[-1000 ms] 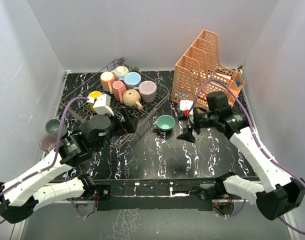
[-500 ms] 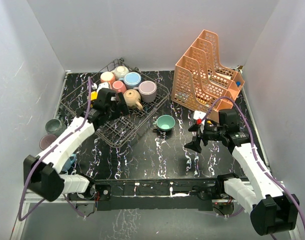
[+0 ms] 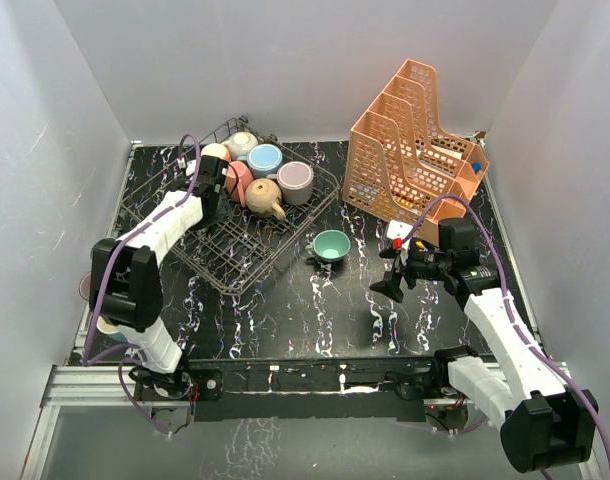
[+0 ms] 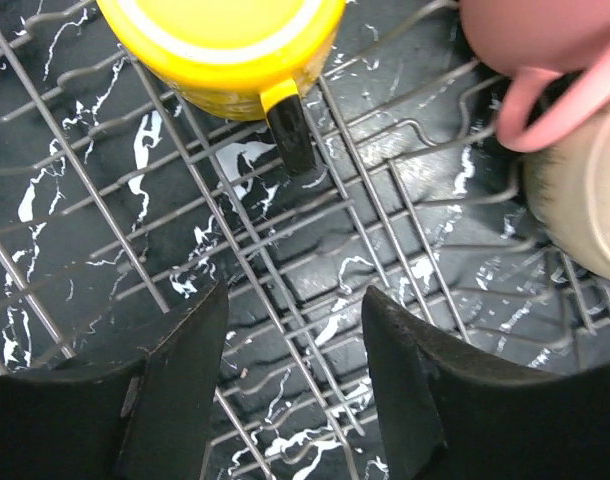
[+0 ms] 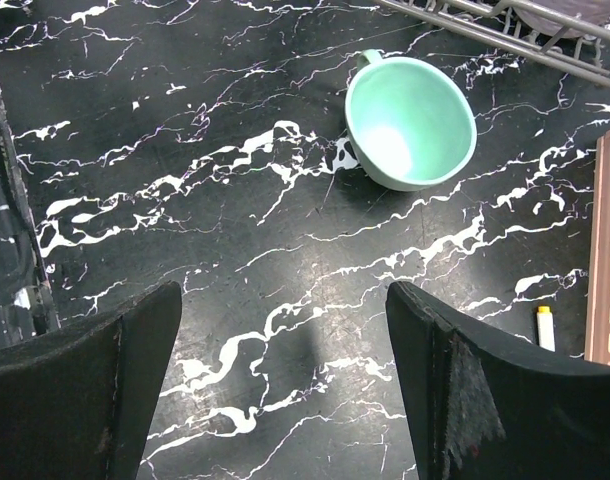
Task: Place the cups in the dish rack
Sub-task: Move the cup to the dish rack.
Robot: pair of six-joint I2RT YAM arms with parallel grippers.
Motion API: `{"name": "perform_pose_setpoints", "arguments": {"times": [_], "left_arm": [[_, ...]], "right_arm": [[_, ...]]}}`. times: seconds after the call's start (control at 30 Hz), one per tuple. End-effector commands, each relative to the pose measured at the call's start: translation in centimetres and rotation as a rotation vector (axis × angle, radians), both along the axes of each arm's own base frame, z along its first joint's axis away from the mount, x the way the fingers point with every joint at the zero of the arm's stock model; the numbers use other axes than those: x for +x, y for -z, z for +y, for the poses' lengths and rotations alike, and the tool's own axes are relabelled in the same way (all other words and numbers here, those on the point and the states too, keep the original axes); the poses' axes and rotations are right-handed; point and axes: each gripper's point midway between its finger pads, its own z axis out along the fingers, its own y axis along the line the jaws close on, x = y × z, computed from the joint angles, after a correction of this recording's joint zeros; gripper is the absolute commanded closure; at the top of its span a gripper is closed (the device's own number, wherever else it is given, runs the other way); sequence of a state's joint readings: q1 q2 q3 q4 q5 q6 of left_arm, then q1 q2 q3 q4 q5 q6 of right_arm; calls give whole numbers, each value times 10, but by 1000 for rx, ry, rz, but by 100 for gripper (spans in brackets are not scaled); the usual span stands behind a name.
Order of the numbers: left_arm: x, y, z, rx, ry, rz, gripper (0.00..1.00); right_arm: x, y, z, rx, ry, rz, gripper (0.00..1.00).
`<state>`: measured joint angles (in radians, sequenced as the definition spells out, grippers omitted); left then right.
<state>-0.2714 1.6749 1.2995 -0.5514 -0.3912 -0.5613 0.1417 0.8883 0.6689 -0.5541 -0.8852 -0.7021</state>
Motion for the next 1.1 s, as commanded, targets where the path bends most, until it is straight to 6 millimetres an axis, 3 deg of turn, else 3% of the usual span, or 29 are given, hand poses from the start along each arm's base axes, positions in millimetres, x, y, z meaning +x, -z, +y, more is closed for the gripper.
{"name": "perform_pose_setpoints", "arguments": {"times": [0.0, 0.3, 0.6, 0.97, 1.07], "left_arm": [[20, -10, 21, 105, -67, -48, 47], [50, 10, 38, 154, -209, -48, 46], [59, 27, 51, 201, -301, -25, 55], [72, 18, 55, 181, -294, -87, 79], [75, 12, 57, 181, -281, -106, 92]], "right_arm": [[10, -9, -1, -1, 9, -77, 14], [12, -6, -3, -1, 14, -70, 15], [14, -6, -6, -4, 28, -72, 15], [15, -6, -7, -6, 34, -71, 15], [15, -5, -7, -6, 36, -71, 15]]}}
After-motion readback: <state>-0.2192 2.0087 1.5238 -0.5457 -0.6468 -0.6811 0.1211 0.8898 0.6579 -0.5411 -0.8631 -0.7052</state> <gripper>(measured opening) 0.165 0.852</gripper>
